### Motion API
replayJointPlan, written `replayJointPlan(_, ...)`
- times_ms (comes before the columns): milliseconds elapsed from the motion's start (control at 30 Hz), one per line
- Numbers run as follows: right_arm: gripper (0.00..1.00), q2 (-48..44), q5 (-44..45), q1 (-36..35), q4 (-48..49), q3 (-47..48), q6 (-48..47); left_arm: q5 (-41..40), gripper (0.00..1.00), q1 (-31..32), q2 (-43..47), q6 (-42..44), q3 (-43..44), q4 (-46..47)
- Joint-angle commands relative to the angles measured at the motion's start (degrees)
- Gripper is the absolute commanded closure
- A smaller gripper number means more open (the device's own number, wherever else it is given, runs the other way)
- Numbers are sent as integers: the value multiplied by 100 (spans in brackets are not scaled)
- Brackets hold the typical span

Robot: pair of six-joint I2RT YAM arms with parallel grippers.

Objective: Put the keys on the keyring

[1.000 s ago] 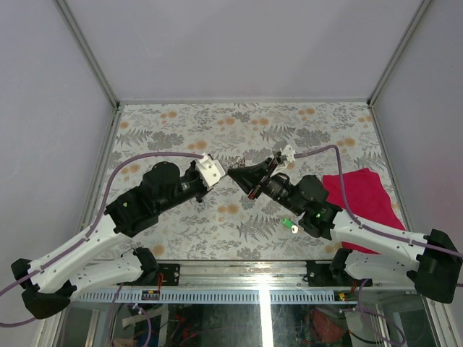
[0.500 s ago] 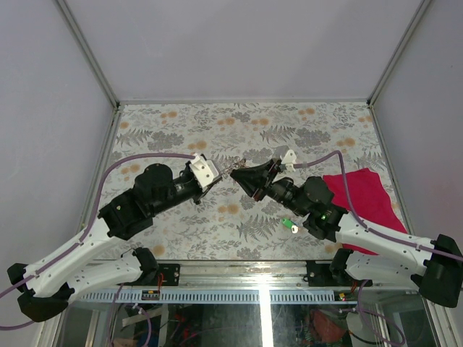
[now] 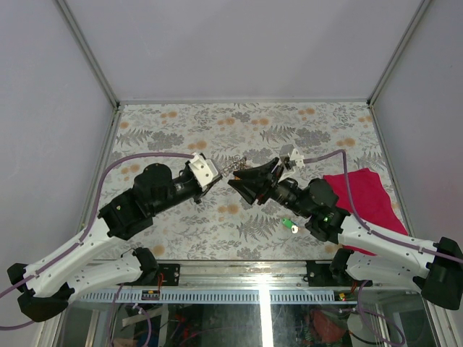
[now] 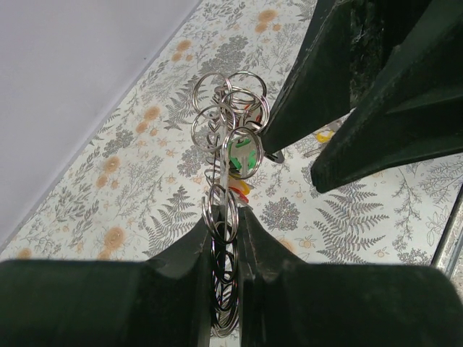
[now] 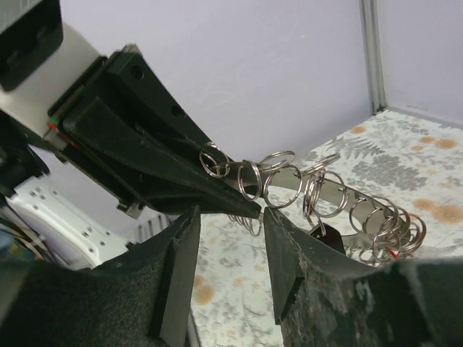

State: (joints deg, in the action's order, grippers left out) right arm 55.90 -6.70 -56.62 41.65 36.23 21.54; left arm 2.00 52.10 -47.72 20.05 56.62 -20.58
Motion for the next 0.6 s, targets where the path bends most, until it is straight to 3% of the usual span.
replayJointPlan(0,53,-53,530,-16,617,22,1476,-92,100,31,46,-125,173,785)
replayJointPlan(267,53,-9,1233,-19,1215,-208,3417,-246,100,31,43,-274,174,896)
replayJointPlan(567,53,227,1199,-17,1443,-209,3973,-306,100,33,-11,-326,251,941)
